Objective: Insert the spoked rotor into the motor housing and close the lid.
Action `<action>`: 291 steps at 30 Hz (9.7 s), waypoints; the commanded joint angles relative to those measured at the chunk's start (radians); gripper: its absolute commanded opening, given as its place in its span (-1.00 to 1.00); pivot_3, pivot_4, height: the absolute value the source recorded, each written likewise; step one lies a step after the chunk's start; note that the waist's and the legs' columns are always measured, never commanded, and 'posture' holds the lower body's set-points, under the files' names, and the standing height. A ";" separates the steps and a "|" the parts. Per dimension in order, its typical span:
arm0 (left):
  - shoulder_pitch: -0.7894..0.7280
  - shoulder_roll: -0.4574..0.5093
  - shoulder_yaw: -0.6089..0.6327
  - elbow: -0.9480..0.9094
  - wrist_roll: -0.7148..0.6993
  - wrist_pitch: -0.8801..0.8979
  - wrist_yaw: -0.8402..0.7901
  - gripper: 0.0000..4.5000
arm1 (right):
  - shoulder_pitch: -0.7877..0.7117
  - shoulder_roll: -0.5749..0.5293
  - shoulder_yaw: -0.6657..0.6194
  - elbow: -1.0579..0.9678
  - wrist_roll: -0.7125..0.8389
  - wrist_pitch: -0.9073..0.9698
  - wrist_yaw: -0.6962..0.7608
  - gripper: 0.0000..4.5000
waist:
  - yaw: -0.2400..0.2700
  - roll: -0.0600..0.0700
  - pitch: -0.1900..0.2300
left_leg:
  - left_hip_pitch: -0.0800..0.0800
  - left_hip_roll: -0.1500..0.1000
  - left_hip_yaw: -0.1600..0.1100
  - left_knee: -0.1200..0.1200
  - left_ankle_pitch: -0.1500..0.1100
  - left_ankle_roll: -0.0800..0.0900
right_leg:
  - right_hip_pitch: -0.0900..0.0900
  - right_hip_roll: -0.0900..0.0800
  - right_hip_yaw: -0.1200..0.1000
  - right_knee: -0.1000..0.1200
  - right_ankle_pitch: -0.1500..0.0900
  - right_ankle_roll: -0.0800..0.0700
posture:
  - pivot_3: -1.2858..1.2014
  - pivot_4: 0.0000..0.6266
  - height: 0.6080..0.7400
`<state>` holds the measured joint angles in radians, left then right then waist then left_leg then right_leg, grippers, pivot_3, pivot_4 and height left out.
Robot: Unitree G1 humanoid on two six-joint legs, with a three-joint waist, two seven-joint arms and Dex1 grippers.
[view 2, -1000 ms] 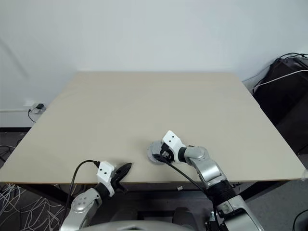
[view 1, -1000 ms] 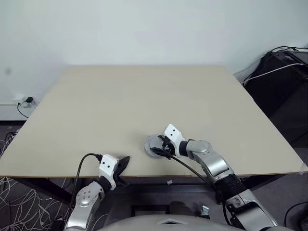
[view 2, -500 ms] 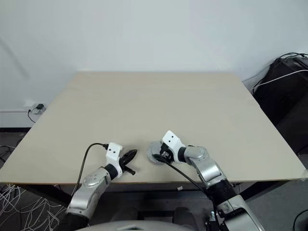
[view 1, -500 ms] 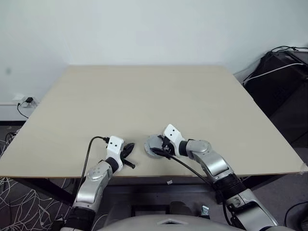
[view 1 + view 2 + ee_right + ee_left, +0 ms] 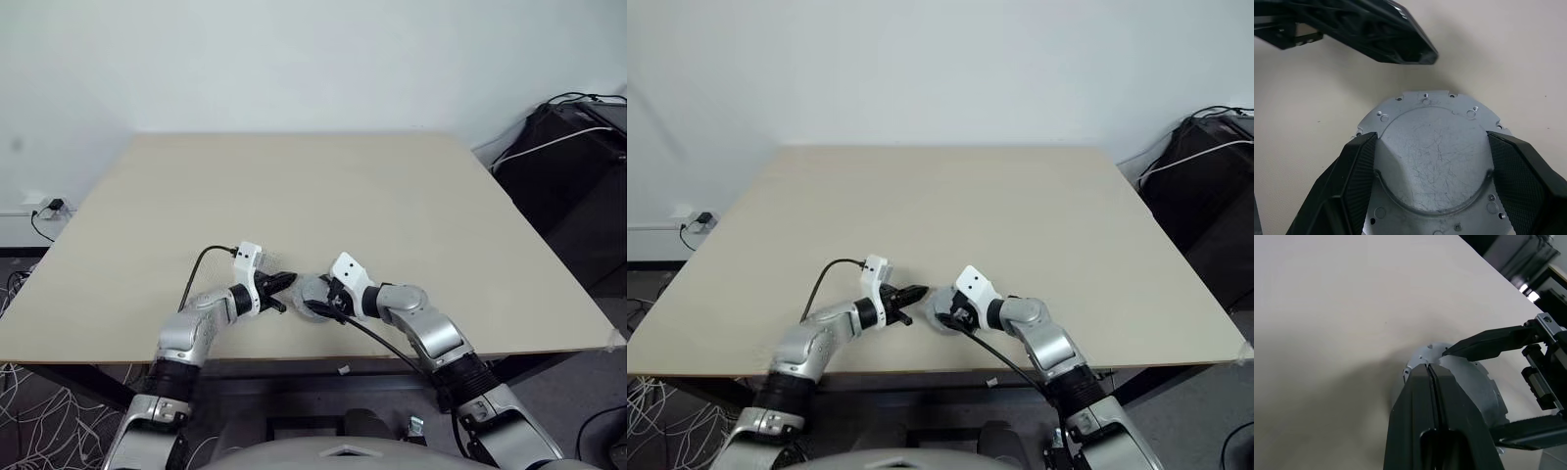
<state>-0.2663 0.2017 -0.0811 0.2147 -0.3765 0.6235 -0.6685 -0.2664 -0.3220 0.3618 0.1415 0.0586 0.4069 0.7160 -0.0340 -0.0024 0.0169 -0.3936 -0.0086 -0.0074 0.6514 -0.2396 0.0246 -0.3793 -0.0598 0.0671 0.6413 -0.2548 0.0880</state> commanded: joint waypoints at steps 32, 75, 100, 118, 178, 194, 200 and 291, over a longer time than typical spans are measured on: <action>-0.087 -0.006 -0.117 0.087 0.074 0.105 -0.080 -1.00 | 0.073 0.003 -0.094 -0.211 0.065 0.055 -0.041 0.98 | 0.016 -0.002 0.001 | -0.002 0.000 -0.003 -0.002 0.000 0.000 | 0.000 -0.002 0.000 -0.003 0.001 -0.003 | 0.03 -1.00 1.00; -0.060 -0.008 -0.127 0.061 0.075 0.107 -0.094 -1.00 | 0.239 0.351 -0.698 -0.194 0.746 0.698 -0.400 0.98 | 0.016 0.003 -0.001 | -0.005 0.000 -0.004 -0.004 -0.003 0.003 | 0.002 -0.005 0.000 -0.013 0.003 0.000 | 0.03 -1.00 1.00; -0.049 -0.005 -0.128 0.047 0.073 0.116 -0.091 -1.00 | 0.195 0.437 -0.724 -0.168 0.927 0.800 -0.440 0.30 | -0.005 0.004 -0.001 | -0.005 0.001 -0.003 -0.003 -0.004 0.001 | 0.001 -0.003 0.001 -0.013 0.005 0.003 | 0.03 -1.00 1.00; -0.047 -0.019 -0.121 0.053 0.081 0.109 -0.090 -1.00 | 0.199 0.411 -0.667 -0.211 0.938 0.896 -0.478 -0.45 | -0.005 0.005 -0.001 | -0.007 0.001 -0.003 -0.005 -0.003 0.003 | -0.002 -0.003 0.001 -0.013 0.004 0.002 | 0.03 -1.00 1.00; 0.556 -0.311 0.357 -0.457 -0.678 0.236 0.263 -0.74 | 0.115 0.447 -0.683 -0.256 1.026 0.677 -0.527 -0.46 | -0.006 0.007 0.001 | -0.020 0.001 -0.003 -0.001 -0.003 0.003 | -0.014 -0.003 0.002 -0.012 0.005 0.002 | 0.03 -1.00 1.00; 0.591 -0.298 0.343 -0.424 -0.989 0.249 0.308 0.99 | 0.138 0.404 -0.640 -0.272 1.155 0.735 -0.577 -0.46 | -0.010 0.007 0.001 | -0.020 0.001 -0.003 -0.001 -0.003 0.003 | -0.014 -0.002 0.002 -0.013 0.005 0.001 | 0.03 -1.00 1.00; 0.588 -0.305 0.328 -0.403 -1.046 0.230 0.325 0.99 | 0.161 0.397 -0.627 -0.283 1.225 0.785 -0.594 -0.46 | -0.011 0.007 0.001 | -0.020 0.001 -0.003 -0.001 -0.003 0.003 | -0.014 -0.002 0.002 -0.013 0.005 0.001 | 0.03 -1.00 1.00; -0.171 -0.223 0.732 0.345 -0.682 -0.497 0.568 -0.07 | 0.290 0.245 -0.463 -0.351 0.975 0.532 -0.514 1.00 | 0.011 -0.008 0.002 | -0.020 -0.001 -0.002 0.007 -0.003 0.004 | -0.003 0.004 0.001 -0.013 0.010 0.003 | 0.03 -1.00 1.00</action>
<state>-0.3813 -0.0256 0.6527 0.5708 -1.0674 0.1505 -0.0867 0.0283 -0.0827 -0.0963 -0.1710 1.0289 0.9578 0.1895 -0.0226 -0.0101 0.0184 -0.4133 -0.0098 -0.0087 0.6585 -0.2423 0.0282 -0.3827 -0.0556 0.0686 0.6282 -0.2446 0.0910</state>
